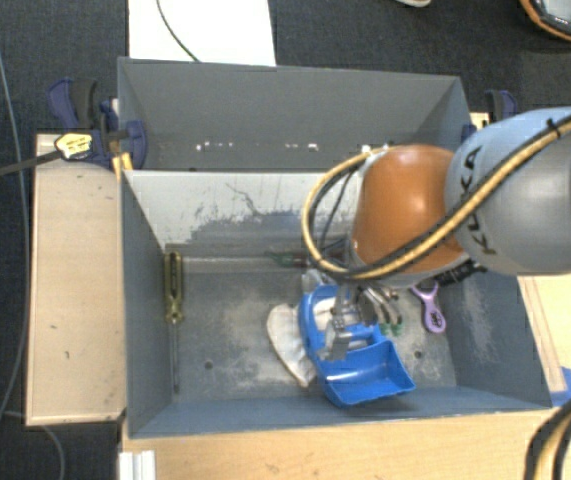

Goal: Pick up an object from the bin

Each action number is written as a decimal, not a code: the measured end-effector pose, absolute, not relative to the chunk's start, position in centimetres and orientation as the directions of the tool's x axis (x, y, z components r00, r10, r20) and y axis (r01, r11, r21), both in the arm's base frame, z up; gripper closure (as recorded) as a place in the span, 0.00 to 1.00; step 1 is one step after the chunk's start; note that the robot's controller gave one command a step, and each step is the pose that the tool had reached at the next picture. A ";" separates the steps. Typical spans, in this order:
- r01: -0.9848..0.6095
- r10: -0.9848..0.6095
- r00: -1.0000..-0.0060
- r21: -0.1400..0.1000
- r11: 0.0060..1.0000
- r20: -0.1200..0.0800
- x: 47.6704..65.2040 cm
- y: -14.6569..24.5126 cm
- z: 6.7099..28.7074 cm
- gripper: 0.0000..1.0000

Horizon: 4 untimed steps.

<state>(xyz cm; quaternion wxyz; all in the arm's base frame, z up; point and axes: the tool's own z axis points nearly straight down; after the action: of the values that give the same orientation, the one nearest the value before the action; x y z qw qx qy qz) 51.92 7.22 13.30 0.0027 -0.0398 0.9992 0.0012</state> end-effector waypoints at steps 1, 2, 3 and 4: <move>-0.078 -0.078 -0.997 0.002 0.997 -0.006 51.9 7.2 13.3 0.00; -0.101 -0.101 -0.995 0.001 0.995 -0.026 57.2 1.0 8.3 0.00; -0.118 -0.118 -0.992 0.001 0.993 -0.052 52.5 3.0 8.0 0.00; -0.089 -0.089 -0.995 0.002 0.996 -0.041 57.0 2.3 7.2 1.00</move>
Offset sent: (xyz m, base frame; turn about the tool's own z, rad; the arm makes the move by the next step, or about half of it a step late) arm 0.0471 -0.0613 -0.0551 -0.0248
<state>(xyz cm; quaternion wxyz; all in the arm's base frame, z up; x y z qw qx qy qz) 57.04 2.34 7.22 0.0206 -0.0446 0.9988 0.0020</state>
